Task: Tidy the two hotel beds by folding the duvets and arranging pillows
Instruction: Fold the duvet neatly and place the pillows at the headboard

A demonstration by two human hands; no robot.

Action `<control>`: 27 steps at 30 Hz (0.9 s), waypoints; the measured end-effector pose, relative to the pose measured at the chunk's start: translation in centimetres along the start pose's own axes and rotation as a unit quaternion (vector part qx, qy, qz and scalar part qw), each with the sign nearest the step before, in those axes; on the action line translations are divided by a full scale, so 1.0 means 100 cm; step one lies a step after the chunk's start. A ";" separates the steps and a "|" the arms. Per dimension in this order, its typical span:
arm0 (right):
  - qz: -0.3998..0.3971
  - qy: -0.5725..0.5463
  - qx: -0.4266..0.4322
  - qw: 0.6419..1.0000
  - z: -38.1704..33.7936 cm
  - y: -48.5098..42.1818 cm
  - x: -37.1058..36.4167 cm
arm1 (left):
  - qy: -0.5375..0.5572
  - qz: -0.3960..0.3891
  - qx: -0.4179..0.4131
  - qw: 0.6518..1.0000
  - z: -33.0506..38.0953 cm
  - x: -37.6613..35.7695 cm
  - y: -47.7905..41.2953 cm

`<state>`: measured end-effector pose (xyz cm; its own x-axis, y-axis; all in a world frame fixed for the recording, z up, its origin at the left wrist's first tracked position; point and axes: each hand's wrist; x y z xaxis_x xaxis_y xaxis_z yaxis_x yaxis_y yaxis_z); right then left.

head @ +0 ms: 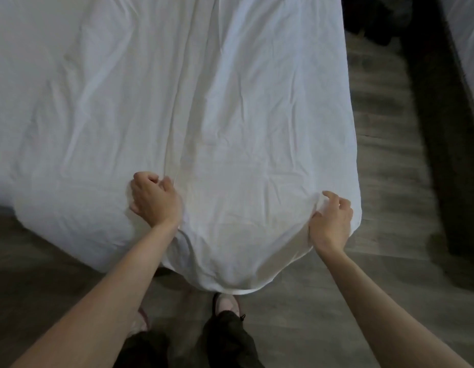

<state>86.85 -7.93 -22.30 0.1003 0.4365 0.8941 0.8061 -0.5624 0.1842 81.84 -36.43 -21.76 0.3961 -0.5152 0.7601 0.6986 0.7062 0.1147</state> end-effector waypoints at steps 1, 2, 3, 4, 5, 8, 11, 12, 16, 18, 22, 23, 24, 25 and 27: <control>0.033 0.000 0.045 0.998 -0.005 0.006 -0.001 | 0.009 0.038 -0.063 0.997 0.010 0.000 0.009; 0.070 -0.013 0.116 0.991 -0.015 0.011 -0.002 | 0.012 0.059 -0.154 0.986 0.022 -0.001 0.018; 0.093 -0.017 0.195 0.976 -0.028 0.014 -0.005 | 0.008 0.054 -0.251 0.966 0.034 -0.005 0.026; 0.093 -0.010 0.267 0.959 -0.044 0.017 -0.008 | -0.002 0.020 -0.337 0.941 0.047 -0.012 0.034; 0.067 0.002 0.323 0.944 -0.057 0.016 -0.014 | -0.019 -0.027 -0.395 0.918 0.058 -0.018 0.041; -0.080 0.076 0.386 0.916 -0.074 0.011 -0.035 | -0.145 -0.143 -0.422 0.883 0.055 -0.038 0.044; -0.108 0.162 0.405 0.893 -0.052 0.000 -0.052 | -0.230 -0.146 -0.399 0.875 0.008 -0.048 0.039; -0.114 0.183 0.414 0.884 -0.042 -0.002 -0.053 | -0.237 -0.150 -0.395 0.875 -0.009 -0.046 0.040; -0.105 0.279 0.448 0.843 -0.006 0.002 -0.052 | -0.277 -0.184 -0.431 0.839 -0.064 -0.032 0.049; -0.102 0.306 0.454 0.831 0.007 0.008 -0.051 | -0.299 -0.184 -0.456 0.818 -0.080 -0.024 0.048; -0.125 0.337 0.417 0.835 0.030 0.035 -0.049 | -0.315 -0.209 -0.429 0.821 -0.090 -0.012 0.058; -0.130 0.345 0.403 0.838 0.034 0.043 -0.047 | -0.318 -0.215 -0.414 0.826 -0.088 -0.009 0.062; -0.133 0.355 0.395 0.837 0.036 0.050 -0.044 | -0.327 -0.218 -0.399 0.828 -0.086 -0.006 0.067; -0.143 0.364 0.395 0.831 0.037 0.055 -0.039 | -0.339 -0.222 -0.386 0.829 -0.081 -0.002 0.071; -0.196 0.369 0.388 0.822 0.030 0.061 -0.020 | -0.362 -0.246 -0.366 0.822 -0.070 0.009 0.078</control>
<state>93.31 -10.16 -24.18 -0.4066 -0.2279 0.8847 0.8495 0.2620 0.4579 91.77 -34.77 -24.66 -0.3137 -0.0402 0.9487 0.9443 -0.1181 0.3072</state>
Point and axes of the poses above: each hand's wrist, its own y-axis away from the middle knuckle, its own x-axis out of the back of the hand, z = x × y, and after that the axes turned 2 degrees about x, right-handed
